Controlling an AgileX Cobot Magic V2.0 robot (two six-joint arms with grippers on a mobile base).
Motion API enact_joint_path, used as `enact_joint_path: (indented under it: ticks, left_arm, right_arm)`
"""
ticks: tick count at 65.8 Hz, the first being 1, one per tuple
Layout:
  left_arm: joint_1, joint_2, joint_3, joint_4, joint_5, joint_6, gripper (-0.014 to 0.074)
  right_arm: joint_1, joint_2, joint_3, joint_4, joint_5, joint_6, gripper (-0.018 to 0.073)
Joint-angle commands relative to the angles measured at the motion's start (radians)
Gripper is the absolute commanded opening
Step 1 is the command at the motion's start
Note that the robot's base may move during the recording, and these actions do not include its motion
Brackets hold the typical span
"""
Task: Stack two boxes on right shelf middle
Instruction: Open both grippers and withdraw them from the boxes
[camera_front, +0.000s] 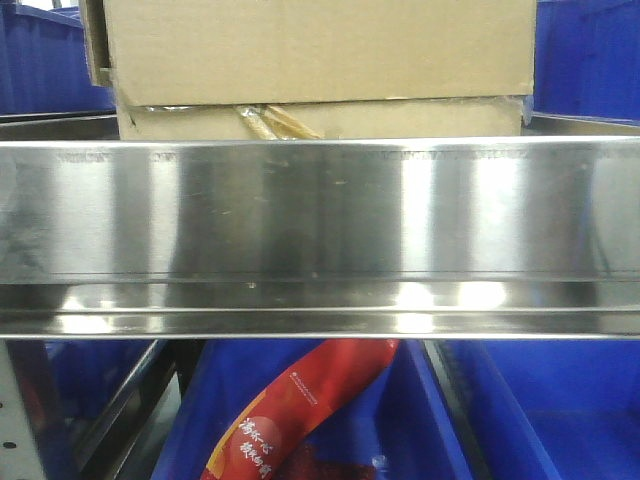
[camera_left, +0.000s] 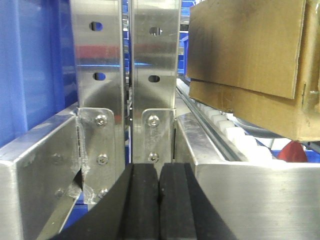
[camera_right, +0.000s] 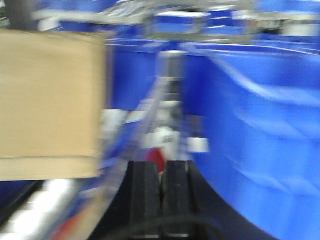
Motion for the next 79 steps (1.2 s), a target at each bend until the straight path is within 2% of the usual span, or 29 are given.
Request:
enact_joint_path:
  ticks: [1, 7, 20, 79]
  left_arm:
    - [0.001, -0.007, -0.001, -0.006, -0.017, 0.001, -0.0111]
    - [0.001, -0.007, -0.001, -0.006, -0.017, 0.001, -0.0111]
    - [0.001, -0.007, -0.001, -0.006, -0.017, 0.001, -0.0111]
    - [0.001, -0.007, -0.001, -0.006, -0.017, 0.001, -0.0111]
  right_arm:
    - [-0.063, -0.089, 0.102, -0.013, -0.075, 0.018, -0.0153]
    - [-0.089, -0.179, 0.214, -0.015, -0.122, 0.021, -0.0153]
    - [-0.089, -0.331, 0.399, -0.018, -0.154, 0.030, -0.0153]
    - [-0.089, -0.331, 0.399, -0.039, -0.159, 0.030, -0.0153]
